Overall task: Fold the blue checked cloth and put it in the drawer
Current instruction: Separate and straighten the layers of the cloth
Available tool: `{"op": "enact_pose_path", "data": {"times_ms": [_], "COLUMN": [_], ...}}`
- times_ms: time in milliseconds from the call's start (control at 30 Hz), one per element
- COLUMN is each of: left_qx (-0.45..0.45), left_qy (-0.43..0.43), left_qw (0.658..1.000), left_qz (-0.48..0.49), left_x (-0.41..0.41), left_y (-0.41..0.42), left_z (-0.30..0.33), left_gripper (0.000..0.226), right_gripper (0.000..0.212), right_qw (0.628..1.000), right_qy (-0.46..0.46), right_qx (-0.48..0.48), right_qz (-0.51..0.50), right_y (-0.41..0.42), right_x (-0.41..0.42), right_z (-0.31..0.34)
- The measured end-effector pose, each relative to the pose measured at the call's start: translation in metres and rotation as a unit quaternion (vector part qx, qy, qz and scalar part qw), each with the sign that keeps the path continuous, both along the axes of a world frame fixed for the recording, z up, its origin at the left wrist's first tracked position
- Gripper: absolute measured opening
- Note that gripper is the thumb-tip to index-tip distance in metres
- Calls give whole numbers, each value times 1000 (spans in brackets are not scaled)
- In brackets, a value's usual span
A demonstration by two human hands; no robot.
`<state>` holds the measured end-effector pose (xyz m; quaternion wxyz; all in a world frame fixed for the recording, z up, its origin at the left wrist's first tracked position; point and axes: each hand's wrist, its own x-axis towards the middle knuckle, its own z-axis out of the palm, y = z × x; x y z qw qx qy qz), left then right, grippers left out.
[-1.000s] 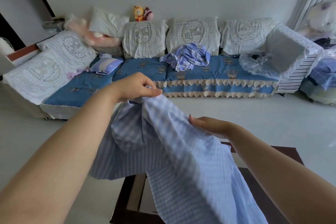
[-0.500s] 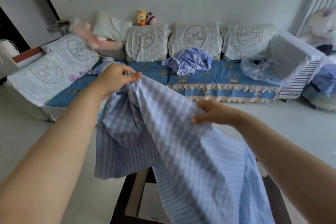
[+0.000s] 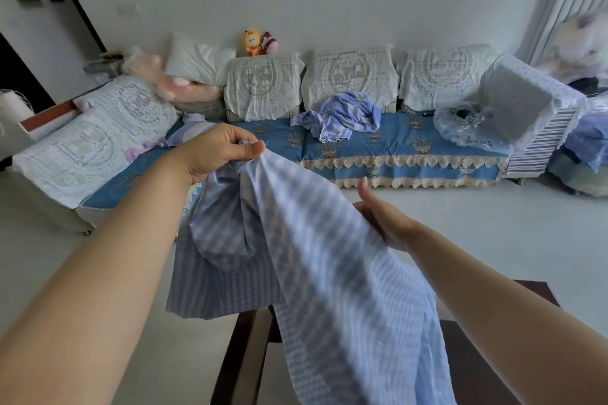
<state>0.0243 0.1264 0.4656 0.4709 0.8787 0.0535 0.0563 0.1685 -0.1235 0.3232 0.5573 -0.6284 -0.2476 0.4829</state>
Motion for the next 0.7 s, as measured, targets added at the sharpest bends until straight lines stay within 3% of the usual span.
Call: {"op": "enact_pose_path", "data": {"times_ms": [100,300,467,600,700], "left_qx": [-10,-15,-30,-25,-23], "left_qy": [30,36,20,-14,-31], "left_qw": [999,998,999,999,994], "left_qz": [-37,-44,-26,40,104], "left_x": [5,2,-1,0,3], "left_y": [-8,-6,10,32,49], "left_z": [-2,-6,-8,-5,-9], "left_gripper": [92,96,100,106,64], "right_gripper": [80,102,102,84,47], "right_qw": [998,995,964,971,976], "right_qy": [24,-8,-186,-184,-169], "right_qx": [33,20,-130,-118,-91], "right_qz": [51,94,136,100,101], "right_y": [15,15,0,-17,-28], "right_x": [-13,7,18,22,24], "right_z": [18,28,17,-3,-2]}}
